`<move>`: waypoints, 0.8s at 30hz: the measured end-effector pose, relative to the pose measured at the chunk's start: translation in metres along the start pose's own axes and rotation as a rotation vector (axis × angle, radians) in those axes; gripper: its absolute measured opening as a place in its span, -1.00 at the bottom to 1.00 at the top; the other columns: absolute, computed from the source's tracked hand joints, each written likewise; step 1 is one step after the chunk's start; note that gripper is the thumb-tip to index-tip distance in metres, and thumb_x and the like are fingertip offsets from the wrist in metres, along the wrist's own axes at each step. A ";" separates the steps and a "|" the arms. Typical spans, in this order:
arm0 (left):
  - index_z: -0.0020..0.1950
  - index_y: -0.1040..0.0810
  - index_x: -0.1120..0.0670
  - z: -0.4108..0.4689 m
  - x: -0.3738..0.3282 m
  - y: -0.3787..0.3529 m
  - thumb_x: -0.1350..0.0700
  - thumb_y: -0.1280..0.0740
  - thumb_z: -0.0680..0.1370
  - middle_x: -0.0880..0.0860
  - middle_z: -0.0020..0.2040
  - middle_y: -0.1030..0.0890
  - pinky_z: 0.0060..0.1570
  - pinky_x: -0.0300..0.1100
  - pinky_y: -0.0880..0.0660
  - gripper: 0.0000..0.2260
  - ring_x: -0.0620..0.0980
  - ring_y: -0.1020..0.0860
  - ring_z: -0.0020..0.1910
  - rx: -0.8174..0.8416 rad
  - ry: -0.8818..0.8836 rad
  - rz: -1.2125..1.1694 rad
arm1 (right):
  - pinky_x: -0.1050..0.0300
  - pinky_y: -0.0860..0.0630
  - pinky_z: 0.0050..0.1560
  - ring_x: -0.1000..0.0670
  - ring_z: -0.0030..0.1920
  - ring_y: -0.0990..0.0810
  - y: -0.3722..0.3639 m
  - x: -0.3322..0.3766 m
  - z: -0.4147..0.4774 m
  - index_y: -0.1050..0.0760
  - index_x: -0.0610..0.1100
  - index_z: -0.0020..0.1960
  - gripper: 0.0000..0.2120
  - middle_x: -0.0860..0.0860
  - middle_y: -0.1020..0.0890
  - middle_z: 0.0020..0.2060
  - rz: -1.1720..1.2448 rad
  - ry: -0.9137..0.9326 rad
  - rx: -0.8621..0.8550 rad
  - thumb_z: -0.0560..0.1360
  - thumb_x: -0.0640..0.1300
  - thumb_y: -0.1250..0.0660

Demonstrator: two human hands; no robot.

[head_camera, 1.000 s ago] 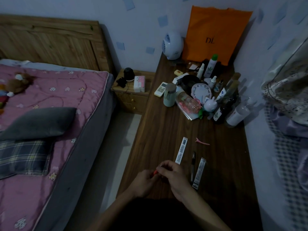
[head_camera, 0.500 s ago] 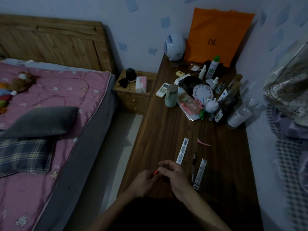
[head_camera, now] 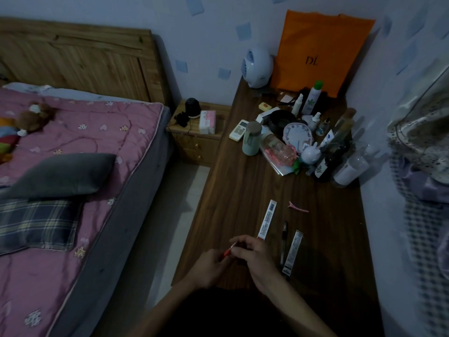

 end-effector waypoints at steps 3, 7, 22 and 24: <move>-0.26 -0.55 0.11 -0.001 0.000 0.001 -0.15 -0.20 0.60 -0.07 -0.51 -0.41 -0.50 -0.33 -0.24 -0.60 -0.25 -0.35 -0.55 0.010 0.005 -0.014 | 0.23 -0.53 -0.19 0.10 -0.22 -0.66 -0.002 0.000 0.000 -0.69 -0.10 -0.13 -0.93 0.00 -0.70 -0.25 -0.011 -0.014 0.005 0.46 -0.24 -0.46; -0.27 -0.52 0.06 -0.002 0.000 0.002 -0.09 -0.21 0.61 -0.07 -0.52 -0.40 -0.53 -0.37 -0.23 -0.66 -0.31 -0.39 -0.57 0.007 -0.015 0.028 | 0.34 -0.53 -0.26 0.14 -0.26 -0.65 -0.004 -0.003 0.001 -0.67 -0.09 -0.23 -0.88 0.01 -0.69 -0.30 -0.028 -0.013 0.015 0.45 -0.25 -0.48; -0.35 -0.38 0.01 -0.012 0.004 0.003 -0.18 -0.17 0.60 -0.06 -0.49 -0.36 -0.41 -0.19 -0.23 -0.60 -0.19 -0.30 -0.53 0.043 0.000 0.003 | 0.20 -0.51 -0.20 0.04 -0.23 -0.64 0.003 -0.011 0.001 -0.73 -0.13 -0.14 -0.79 -0.04 -0.71 -0.28 0.122 -0.027 0.006 0.45 -0.38 -0.39; -0.39 -0.35 0.01 -0.012 0.009 0.002 -0.15 -0.20 0.60 -0.07 -0.49 -0.36 -0.45 -0.27 -0.22 -0.59 -0.21 -0.32 -0.56 0.041 0.017 0.038 | 0.19 -0.46 -0.24 0.08 -0.28 -0.60 0.007 -0.012 0.001 -0.73 -0.13 -0.12 -0.79 0.01 -0.68 -0.33 0.121 -0.043 -0.015 0.48 -0.36 -0.37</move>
Point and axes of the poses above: each hand's wrist, its own z-axis towards the middle knuckle, its own y-axis out of the back of the hand, x = y × z, the point moved 3 cm from there along z, towards the middle knuckle
